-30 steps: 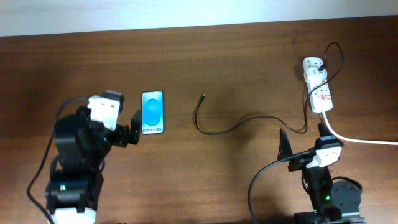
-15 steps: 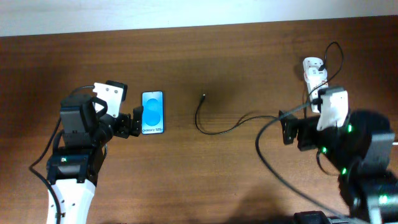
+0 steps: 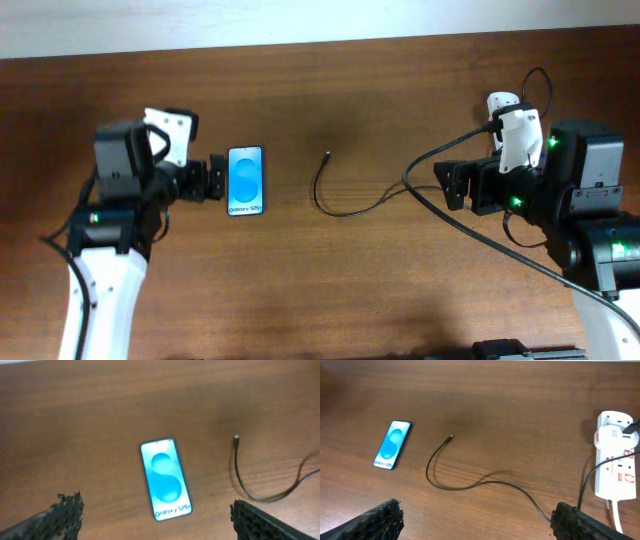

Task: Plug charger to phone and switch on socket

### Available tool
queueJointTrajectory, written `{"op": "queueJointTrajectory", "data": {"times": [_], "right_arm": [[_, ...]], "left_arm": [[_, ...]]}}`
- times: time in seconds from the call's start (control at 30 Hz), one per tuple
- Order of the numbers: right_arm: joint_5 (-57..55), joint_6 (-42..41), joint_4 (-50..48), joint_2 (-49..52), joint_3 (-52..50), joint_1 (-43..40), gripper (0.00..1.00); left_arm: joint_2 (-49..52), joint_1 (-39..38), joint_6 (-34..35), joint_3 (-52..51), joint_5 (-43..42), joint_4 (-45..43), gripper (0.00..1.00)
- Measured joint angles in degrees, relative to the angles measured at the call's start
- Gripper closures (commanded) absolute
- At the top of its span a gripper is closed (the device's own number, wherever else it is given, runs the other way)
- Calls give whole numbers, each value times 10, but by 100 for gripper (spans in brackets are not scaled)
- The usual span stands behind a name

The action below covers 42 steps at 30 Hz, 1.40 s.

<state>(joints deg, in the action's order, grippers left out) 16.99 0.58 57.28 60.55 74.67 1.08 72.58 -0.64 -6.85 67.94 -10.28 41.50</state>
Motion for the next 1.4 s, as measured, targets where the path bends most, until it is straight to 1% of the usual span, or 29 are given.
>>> {"op": "queueJointTrajectory", "data": {"times": [0.13, 0.23, 0.4, 0.53, 0.67, 0.77, 0.9, 1.2, 1.4], "right_arm": [[19, 0, 2, 0, 1, 0, 1], [30, -1, 10, 0, 1, 0, 2], [35, -1, 11, 0, 1, 0, 1], [37, -1, 11, 2, 1, 0, 1], [37, -2, 18, 15, 1, 0, 1], [37, -1, 21, 23, 1, 0, 1], [37, -2, 22, 33, 1, 0, 1], [37, -1, 31, 47, 1, 0, 1], [37, -2, 37, 54, 1, 0, 1]], "left_arm": [[73, -48, 39, 88, 52, 43, 1], [135, -81, 79, 151, 72, 81, 1], [227, -93, 125, 213, 80, 136, 1], [284, -93, 138, 214, 73, 134, 1], [300, -93, 144, 214, 71, 129, 1], [309, -94, 162, 216, 73, 125, 1], [343, -98, 185, 217, 91, 124, 1], [420, -128, 198, 217, 110, 118, 1], [451, -129, 210, 217, 132, 119, 1]]}}
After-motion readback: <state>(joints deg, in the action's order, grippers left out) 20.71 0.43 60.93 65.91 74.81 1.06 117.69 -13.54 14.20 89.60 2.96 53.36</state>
